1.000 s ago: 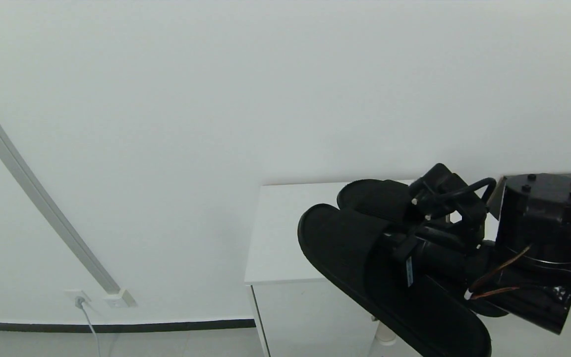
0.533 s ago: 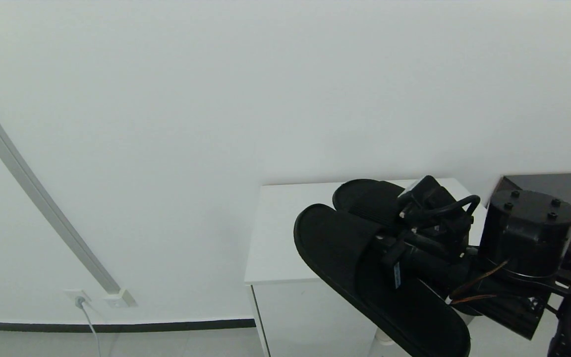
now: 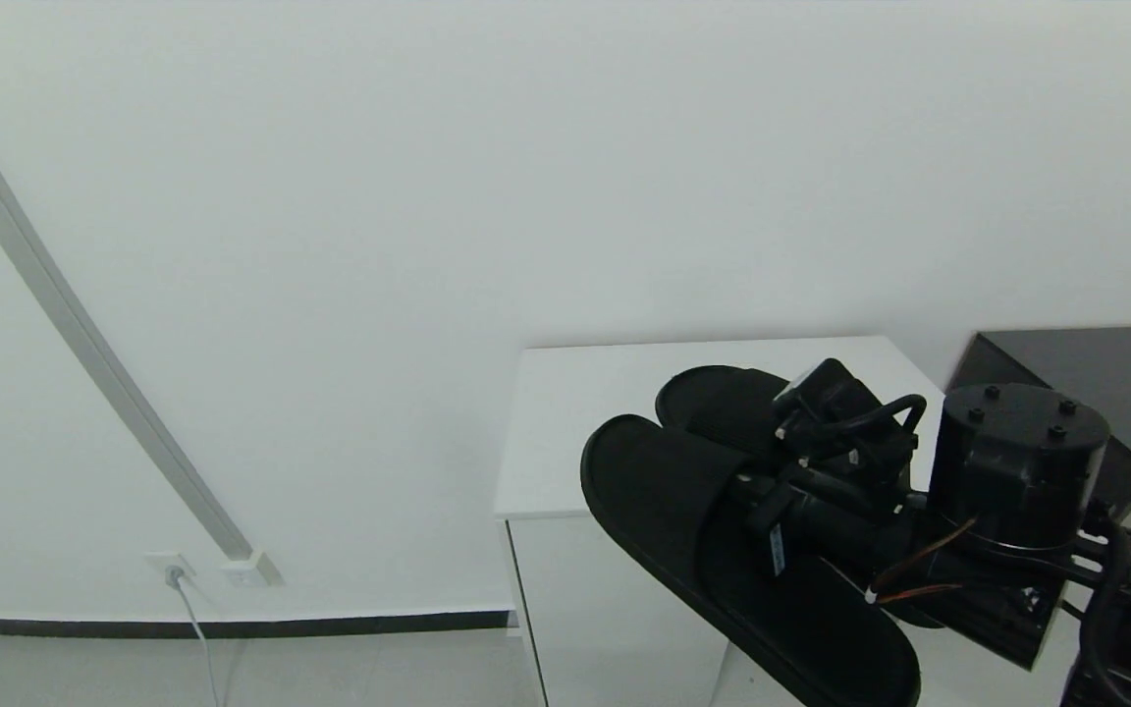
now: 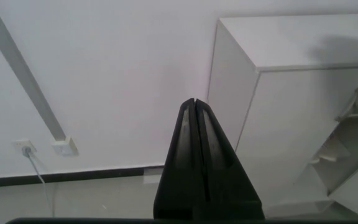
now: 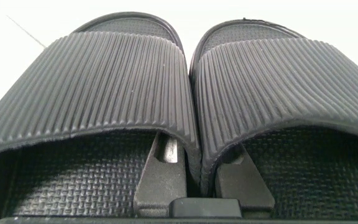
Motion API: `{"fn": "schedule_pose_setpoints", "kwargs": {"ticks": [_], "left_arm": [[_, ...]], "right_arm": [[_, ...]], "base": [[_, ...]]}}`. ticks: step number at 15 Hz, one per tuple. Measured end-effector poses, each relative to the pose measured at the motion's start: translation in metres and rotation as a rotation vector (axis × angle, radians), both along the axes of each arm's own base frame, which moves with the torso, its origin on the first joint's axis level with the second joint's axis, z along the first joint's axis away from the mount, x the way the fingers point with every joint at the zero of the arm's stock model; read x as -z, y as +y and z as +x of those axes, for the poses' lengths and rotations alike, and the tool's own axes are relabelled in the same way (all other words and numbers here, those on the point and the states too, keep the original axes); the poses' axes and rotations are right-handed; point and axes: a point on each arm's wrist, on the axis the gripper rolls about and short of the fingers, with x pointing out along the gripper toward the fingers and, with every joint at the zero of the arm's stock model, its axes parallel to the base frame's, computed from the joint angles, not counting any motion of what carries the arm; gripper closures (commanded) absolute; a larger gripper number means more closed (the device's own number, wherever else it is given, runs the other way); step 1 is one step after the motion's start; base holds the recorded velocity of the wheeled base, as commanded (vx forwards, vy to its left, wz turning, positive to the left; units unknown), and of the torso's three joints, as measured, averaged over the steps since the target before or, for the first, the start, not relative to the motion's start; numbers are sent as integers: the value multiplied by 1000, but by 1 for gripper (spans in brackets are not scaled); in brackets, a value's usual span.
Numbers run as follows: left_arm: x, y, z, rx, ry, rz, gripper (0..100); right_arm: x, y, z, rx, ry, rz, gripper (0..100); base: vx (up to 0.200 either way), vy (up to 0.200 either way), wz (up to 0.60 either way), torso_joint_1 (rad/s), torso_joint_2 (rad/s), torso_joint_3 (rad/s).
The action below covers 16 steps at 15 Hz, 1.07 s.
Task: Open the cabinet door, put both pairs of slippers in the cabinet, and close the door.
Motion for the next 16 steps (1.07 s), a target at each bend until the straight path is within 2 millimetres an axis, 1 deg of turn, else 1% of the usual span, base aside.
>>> {"fn": "schedule_pose_setpoints", "kwargs": {"ticks": [3,16], "left_arm": [[0,0,0,0,0,0,100],[0,0,0,0,0,3,100]], "right_arm": [[0,-1,-1,0,1,-1,100],[8,-2,-2,2,21,-20,100]], "base": [[-200,0,0,2,-2,-1],[0,0,0,0,0,0]]}}
